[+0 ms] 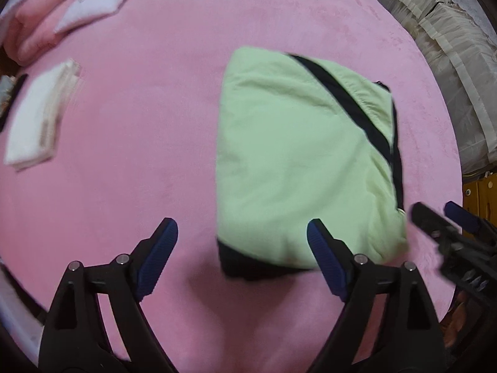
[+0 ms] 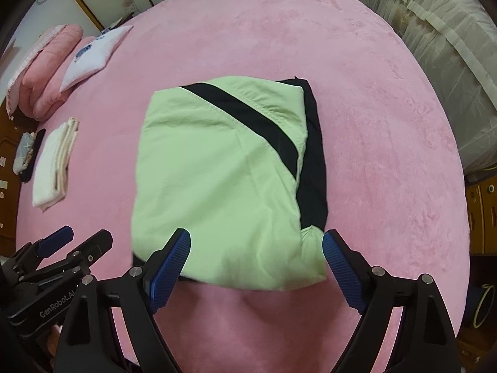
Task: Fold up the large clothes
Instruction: 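Grasp the folded bundle with both tools and lift it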
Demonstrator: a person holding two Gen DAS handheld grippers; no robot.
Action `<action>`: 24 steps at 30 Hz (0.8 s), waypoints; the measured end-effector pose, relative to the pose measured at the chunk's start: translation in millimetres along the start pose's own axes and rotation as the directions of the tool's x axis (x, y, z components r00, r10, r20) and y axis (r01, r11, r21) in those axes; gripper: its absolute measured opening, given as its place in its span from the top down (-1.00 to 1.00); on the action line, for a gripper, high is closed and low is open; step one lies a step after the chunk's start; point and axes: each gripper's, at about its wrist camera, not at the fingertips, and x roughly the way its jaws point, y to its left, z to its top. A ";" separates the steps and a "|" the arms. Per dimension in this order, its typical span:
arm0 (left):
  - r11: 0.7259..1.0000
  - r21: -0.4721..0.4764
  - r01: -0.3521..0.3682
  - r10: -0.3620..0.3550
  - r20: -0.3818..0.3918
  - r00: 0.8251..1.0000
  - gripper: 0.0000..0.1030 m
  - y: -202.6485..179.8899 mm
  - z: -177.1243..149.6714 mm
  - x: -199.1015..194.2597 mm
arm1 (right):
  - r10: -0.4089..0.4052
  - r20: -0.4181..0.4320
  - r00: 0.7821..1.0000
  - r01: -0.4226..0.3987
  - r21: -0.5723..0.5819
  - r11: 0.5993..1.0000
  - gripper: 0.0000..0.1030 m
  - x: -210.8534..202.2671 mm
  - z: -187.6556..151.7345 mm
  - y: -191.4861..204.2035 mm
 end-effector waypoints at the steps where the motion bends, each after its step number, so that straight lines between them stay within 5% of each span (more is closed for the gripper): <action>1: 1.000 -0.005 0.021 -0.021 -0.015 1.000 -0.62 6.4 2.6 19.0 | -0.003 -0.006 1.000 0.003 0.010 1.000 -0.74 13.2 3.8 -10.7; 4: 0.998 -0.031 0.061 -0.062 -0.055 0.997 -0.62 26.3 11.3 60.2 | 0.036 -0.064 0.997 -0.036 0.014 0.999 -0.74 56.7 15.5 -46.2; 8: 0.961 -0.123 0.248 -0.254 -0.038 0.966 -0.62 56.0 24.6 88.1 | 0.161 -0.117 0.980 -0.157 0.048 0.987 -0.74 104.6 31.3 -89.0; 13: 0.881 -0.210 0.423 -0.437 -0.022 0.899 -0.65 75.6 40.4 124.2 | 0.404 -0.123 0.906 -0.392 0.115 0.913 -0.99 147.4 49.9 -111.9; 17: 0.832 -0.231 0.504 -0.516 0.005 0.856 -0.57 68.3 59.1 147.9 | 0.518 -0.080 0.852 -0.510 0.103 0.854 -0.94 159.5 66.4 -100.6; 18: 0.837 -0.238 0.493 -0.507 0.001 0.862 -0.55 64.8 61.8 151.1 | 0.535 -0.081 0.841 -0.528 0.095 0.844 -0.81 161.9 70.5 -95.2; 21: 0.857 -0.223 0.464 -0.475 0.007 0.880 -0.26 58.6 67.8 150.6 | 0.522 -0.107 0.846 -0.515 0.088 0.853 0.16 170.1 81.2 -78.5; 24: 0.830 -0.237 0.505 -0.511 0.040 0.859 0.28 65.9 61.3 143.5 | 0.548 -0.105 0.830 -0.546 0.055 0.836 0.62 163.5 84.3 -63.9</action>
